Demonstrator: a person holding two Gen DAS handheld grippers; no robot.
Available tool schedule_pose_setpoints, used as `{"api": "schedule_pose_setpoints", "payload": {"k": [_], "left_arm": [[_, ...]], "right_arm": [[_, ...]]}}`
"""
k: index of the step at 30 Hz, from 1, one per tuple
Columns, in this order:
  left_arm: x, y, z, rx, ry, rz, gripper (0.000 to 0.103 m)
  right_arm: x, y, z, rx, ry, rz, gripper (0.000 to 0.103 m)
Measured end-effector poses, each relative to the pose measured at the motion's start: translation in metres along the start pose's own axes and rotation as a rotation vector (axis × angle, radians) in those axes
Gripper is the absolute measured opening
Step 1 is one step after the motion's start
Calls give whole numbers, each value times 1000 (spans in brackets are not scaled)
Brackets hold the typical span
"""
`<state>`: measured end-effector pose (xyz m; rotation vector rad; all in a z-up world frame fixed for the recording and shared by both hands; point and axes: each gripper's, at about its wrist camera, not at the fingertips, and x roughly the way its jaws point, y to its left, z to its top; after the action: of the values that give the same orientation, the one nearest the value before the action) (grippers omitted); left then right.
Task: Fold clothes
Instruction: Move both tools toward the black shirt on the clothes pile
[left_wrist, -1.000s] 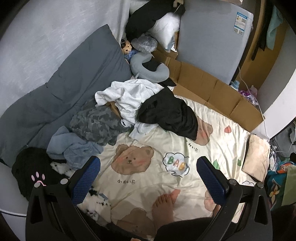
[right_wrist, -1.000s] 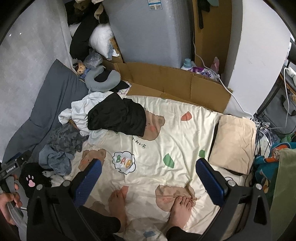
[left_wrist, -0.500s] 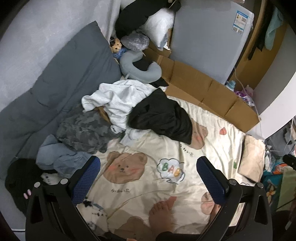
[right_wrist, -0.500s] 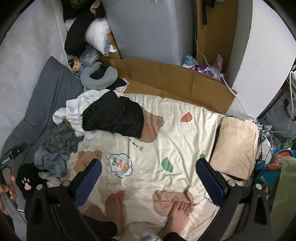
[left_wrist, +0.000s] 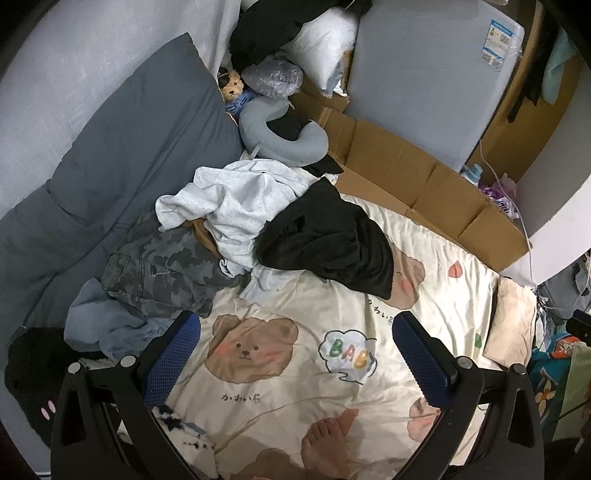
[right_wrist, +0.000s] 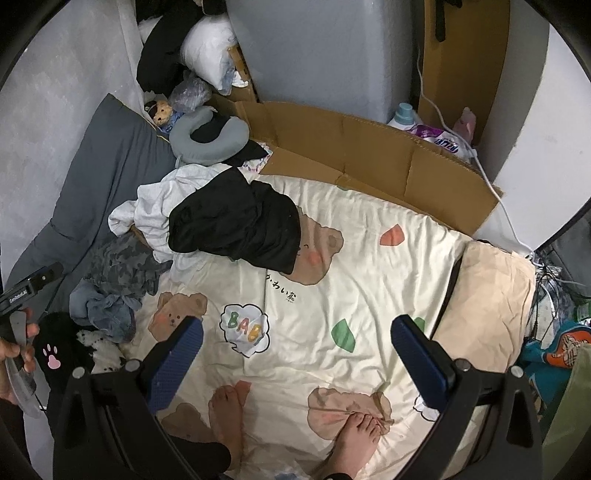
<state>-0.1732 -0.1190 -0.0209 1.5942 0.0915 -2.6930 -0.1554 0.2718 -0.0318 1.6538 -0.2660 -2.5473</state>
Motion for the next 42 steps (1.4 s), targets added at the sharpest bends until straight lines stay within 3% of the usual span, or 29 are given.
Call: {"api": "schedule_pose_setpoints", "payload": {"k": [11,17,26,31,33,35,38,42], "left_arm": [[38,7,25,-19,17,-19,103],[71,12,38,-32,24,19,103],[124,17,53,-19,0,33,103],[156,10,58,9,-1,29,102],[170,5,57,14,5,10,99],[184,0,57,9,19,-2,89],[205,-10,55,14,27,-10,79],[230,-23,51,29,32,-25,79]], "right_arm": [[43,3,22,-111,28,42,102],[75,3,24,-156,30,40,102],[125,-17,25,-126,52,101,102],[156,-27,20,-128,57,124,96],[172,-33,18,-122,61,132,88],[183,-39,15,-115,67,141,76],[204,-47,10,-102,79,166,74],[225,-58,5,-86,78,181,73]]}}
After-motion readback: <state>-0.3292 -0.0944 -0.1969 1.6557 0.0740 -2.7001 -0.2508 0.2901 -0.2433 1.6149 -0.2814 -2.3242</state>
